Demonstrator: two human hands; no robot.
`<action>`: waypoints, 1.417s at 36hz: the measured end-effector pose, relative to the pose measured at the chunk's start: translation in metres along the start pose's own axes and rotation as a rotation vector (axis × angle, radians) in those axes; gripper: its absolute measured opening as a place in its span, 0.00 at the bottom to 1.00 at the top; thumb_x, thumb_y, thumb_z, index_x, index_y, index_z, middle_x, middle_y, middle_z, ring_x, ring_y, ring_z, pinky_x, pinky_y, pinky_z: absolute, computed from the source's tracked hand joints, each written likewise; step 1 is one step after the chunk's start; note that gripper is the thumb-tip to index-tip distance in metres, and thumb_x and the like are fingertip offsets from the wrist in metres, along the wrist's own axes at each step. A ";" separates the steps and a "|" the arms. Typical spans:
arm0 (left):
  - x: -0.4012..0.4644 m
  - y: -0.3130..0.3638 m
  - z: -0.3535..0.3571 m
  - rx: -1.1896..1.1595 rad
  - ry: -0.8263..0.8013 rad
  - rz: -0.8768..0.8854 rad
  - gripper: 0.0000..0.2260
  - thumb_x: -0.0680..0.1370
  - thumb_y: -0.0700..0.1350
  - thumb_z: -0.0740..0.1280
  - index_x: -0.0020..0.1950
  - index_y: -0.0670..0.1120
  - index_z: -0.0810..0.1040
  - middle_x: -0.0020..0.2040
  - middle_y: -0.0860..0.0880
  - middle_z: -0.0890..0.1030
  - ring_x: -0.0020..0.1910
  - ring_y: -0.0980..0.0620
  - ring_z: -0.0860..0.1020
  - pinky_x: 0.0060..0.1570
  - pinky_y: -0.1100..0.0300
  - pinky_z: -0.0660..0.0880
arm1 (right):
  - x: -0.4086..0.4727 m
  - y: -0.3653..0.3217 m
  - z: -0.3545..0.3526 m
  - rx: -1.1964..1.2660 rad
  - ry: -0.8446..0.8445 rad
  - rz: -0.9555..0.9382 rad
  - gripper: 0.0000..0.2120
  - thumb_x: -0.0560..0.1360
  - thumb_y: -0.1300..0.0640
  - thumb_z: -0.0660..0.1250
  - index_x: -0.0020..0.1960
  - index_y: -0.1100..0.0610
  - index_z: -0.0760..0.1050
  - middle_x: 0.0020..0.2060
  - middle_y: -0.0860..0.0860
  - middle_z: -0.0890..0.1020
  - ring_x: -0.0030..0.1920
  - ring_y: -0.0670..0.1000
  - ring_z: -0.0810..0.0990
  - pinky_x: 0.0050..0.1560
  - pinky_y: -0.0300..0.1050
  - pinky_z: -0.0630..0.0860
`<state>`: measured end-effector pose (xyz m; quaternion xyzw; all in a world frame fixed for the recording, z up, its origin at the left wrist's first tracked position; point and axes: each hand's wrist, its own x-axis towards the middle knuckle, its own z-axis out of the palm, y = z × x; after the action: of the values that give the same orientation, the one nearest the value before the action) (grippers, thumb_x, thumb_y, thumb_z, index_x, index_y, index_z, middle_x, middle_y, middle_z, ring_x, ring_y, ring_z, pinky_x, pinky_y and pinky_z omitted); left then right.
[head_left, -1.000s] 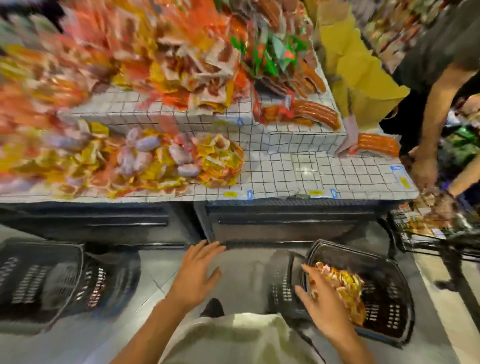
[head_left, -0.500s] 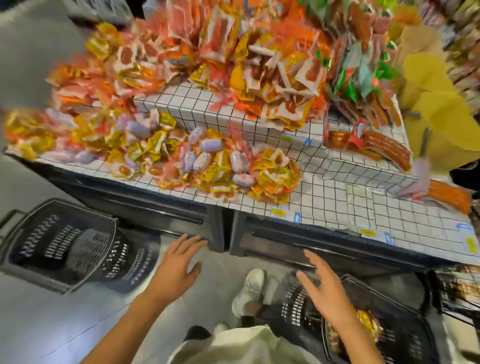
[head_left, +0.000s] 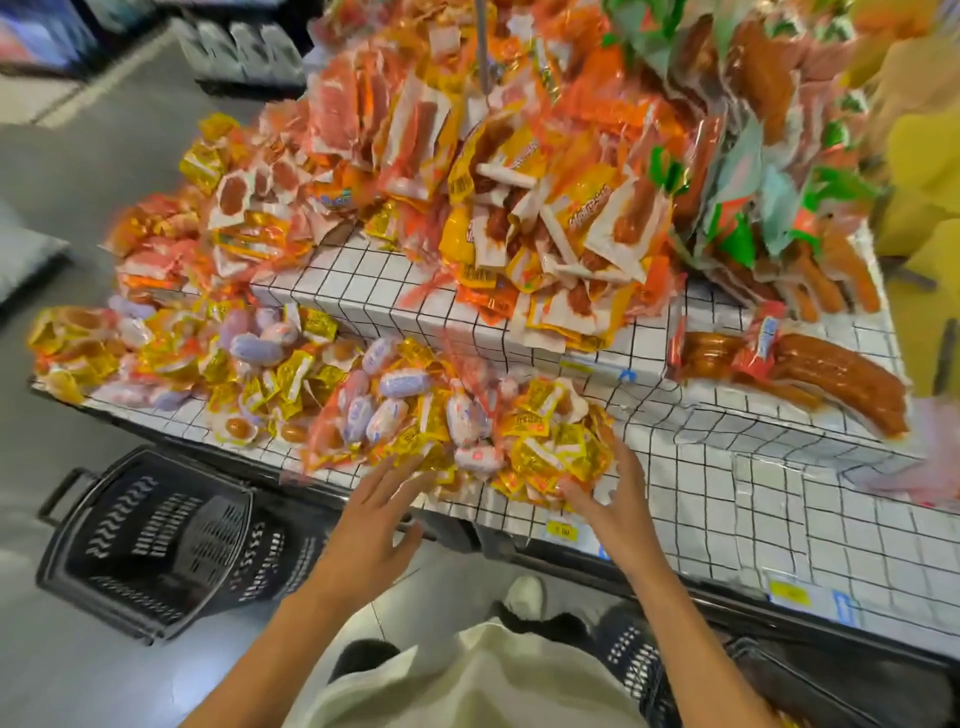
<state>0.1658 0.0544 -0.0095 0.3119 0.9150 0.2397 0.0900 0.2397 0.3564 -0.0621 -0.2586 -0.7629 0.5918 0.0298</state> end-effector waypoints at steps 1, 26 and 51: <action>0.008 0.001 0.001 0.008 0.006 0.010 0.26 0.78 0.40 0.69 0.75 0.50 0.69 0.78 0.51 0.65 0.80 0.44 0.56 0.78 0.46 0.56 | 0.009 0.000 0.001 -0.007 0.006 0.000 0.44 0.71 0.45 0.78 0.79 0.43 0.57 0.76 0.47 0.61 0.78 0.50 0.60 0.76 0.60 0.63; 0.073 0.004 0.001 -0.051 -0.098 -0.002 0.27 0.79 0.42 0.69 0.76 0.53 0.67 0.79 0.56 0.63 0.81 0.47 0.49 0.78 0.45 0.53 | 0.038 0.000 0.000 -0.005 0.415 0.008 0.14 0.71 0.44 0.78 0.55 0.39 0.80 0.46 0.35 0.85 0.47 0.36 0.83 0.46 0.31 0.78; 0.087 0.003 -0.033 -1.783 -0.378 -0.576 0.36 0.59 0.66 0.81 0.58 0.45 0.83 0.60 0.41 0.79 0.63 0.40 0.76 0.65 0.40 0.74 | -0.033 -0.161 0.058 0.284 0.187 -0.287 0.19 0.67 0.47 0.78 0.58 0.38 0.82 0.52 0.44 0.87 0.53 0.43 0.86 0.47 0.37 0.82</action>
<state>0.0886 0.0971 0.0191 -0.0751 0.4074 0.7628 0.4964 0.1896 0.2642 0.0770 -0.1943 -0.6949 0.6563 0.2205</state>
